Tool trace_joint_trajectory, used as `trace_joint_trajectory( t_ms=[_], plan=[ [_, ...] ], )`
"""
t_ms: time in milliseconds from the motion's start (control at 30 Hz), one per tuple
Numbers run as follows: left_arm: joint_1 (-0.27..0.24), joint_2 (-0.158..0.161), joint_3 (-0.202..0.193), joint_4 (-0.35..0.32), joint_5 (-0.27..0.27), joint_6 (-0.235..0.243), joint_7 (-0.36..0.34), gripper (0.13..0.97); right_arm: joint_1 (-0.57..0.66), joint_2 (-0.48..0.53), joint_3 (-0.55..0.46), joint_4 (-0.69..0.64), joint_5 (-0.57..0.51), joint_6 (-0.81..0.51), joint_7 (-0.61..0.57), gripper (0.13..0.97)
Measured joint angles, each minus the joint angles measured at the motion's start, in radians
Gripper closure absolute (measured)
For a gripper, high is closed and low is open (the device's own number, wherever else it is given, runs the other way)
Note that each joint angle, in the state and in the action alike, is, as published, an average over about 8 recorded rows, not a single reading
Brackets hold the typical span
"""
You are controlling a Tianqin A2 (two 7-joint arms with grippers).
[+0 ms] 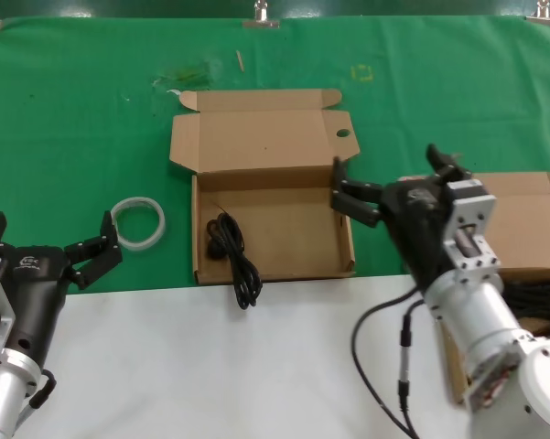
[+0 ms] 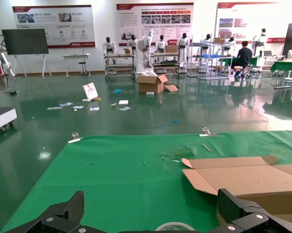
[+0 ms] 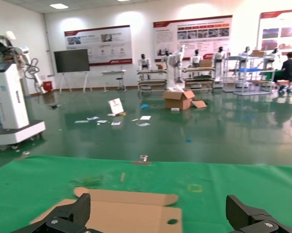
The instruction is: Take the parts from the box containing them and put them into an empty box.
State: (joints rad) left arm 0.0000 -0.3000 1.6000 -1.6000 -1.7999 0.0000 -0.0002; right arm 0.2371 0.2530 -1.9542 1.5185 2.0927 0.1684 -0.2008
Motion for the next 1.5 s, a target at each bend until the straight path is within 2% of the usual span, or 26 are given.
trace_joint_trajectory(
  t_ms=[700,1500],
  plan=[
    [0.0,0.0,0.0,0.0,0.0,0.0,0.0,0.132,-0.202,0.0,0.302,0.07,-0.25,-0.144,0.171,0.129],
    [0.0,0.0,0.0,0.0,0.0,0.0,0.0,0.132,-0.211,-0.007,0.316,0.073,-0.261,-0.15,0.179,0.129]
  ],
)
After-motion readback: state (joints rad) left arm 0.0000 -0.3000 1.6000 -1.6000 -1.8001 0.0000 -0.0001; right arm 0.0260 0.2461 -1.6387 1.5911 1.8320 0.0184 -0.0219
